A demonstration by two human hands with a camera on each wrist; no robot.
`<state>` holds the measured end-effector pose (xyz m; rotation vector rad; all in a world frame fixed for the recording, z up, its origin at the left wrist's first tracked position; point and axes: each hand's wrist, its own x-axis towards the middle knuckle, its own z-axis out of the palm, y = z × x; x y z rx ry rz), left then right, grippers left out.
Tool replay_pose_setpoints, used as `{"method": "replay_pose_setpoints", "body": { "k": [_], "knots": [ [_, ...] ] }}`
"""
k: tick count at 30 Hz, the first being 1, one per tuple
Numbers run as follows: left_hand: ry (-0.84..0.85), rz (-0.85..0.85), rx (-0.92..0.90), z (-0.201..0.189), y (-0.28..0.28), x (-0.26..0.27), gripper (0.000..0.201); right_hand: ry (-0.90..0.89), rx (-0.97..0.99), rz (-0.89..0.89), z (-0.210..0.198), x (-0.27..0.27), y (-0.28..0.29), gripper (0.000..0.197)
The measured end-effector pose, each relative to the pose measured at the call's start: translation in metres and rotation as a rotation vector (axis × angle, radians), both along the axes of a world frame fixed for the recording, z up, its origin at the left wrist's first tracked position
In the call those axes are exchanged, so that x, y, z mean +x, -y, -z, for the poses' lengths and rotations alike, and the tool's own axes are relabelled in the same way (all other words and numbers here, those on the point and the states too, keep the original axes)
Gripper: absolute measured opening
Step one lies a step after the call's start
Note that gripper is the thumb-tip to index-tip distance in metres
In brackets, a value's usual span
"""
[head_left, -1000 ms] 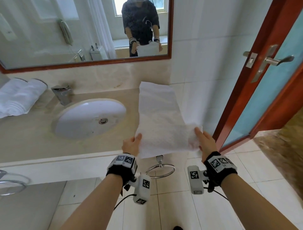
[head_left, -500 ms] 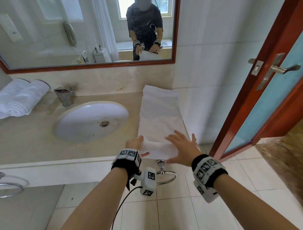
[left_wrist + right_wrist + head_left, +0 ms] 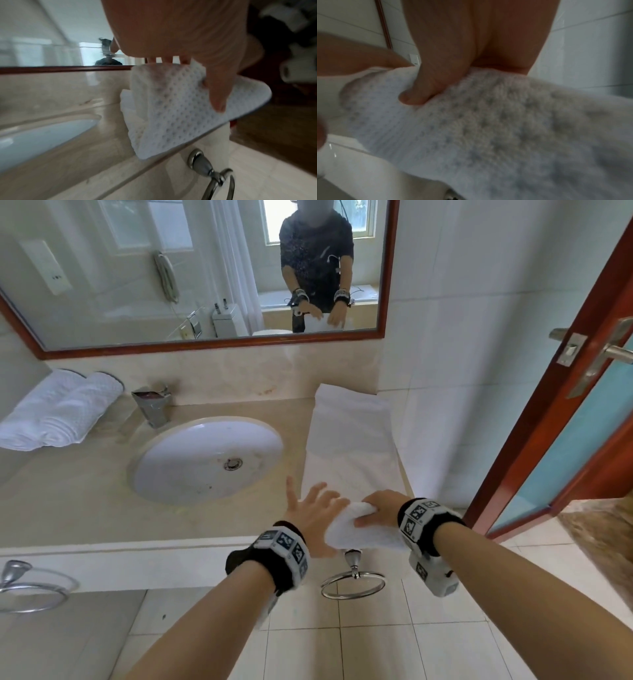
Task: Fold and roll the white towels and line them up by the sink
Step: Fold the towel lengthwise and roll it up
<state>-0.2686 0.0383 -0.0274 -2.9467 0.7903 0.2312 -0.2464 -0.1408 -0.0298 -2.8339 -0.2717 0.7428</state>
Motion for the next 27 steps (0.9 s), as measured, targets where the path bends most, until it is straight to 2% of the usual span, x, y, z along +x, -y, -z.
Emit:
{"method": "replay_pose_setpoints", "body": {
  "k": [1,3,4,6,8,10,11,14,17,18,20,22,24,26,27],
  "knots": [
    [0.007,0.026,0.064,0.003,0.003,0.003,0.091,-0.007,0.018,0.012,-0.002,0.005,0.000,0.033],
    [0.009,-0.044,0.078,0.009,0.008,0.013,0.094,-0.048,0.044,0.022,-0.004,0.016,-0.002,0.036],
    [-0.020,-0.098,0.047,0.009,0.010,0.020,0.088,-0.077,0.036,0.013,-0.004,0.021,-0.003,0.029],
    [-0.132,-0.178,-0.031,0.008,0.014,0.034,0.064,-0.098,0.048,0.043,0.000,0.030,-0.002,0.017],
    [-0.225,-0.214,-0.083,0.011,0.015,0.049,0.043,-0.090,0.155,0.128,0.002,0.038,0.001,0.019],
    [-0.283,-0.221,-0.089,0.017,0.010,0.063,0.034,-0.014,0.159,0.148,0.003,0.042,0.003,0.036],
    [-0.313,-0.226,-0.096,0.024,0.007,0.071,0.032,0.057,0.095,0.108,0.004,0.041,0.004,0.043],
    [-0.420,-0.238,-0.134,0.037,0.003,0.092,0.030,0.249,-0.069,-0.128,0.013,0.027,-0.002,0.062],
    [-0.486,-0.213,-0.133,0.040,0.007,0.106,0.033,0.167,-0.222,-0.246,0.036,0.008,-0.005,0.102],
    [-0.492,-0.199,-0.121,0.041,0.008,0.109,0.036,0.148,-0.281,-0.255,0.043,0.003,-0.005,0.107],
    [-0.425,-0.157,-0.059,0.043,0.014,0.112,0.042,0.172,-0.338,-0.223,0.055,0.002,-0.005,0.099],
    [-0.204,-0.109,0.031,0.042,0.017,0.111,0.045,0.229,-0.277,-0.182,0.058,0.012,-0.006,0.082],
    [0.023,0.034,0.075,0.043,0.020,0.106,0.037,0.241,-0.181,-0.143,0.051,0.029,-0.006,0.057],
    [0.096,0.154,0.092,0.045,0.021,0.100,0.036,0.186,-0.116,-0.070,0.038,0.049,-0.004,0.042],
    [0.110,0.152,0.083,0.044,0.020,0.099,0.040,0.147,-0.094,-0.028,0.033,0.060,-0.002,0.041]
  ]
}}
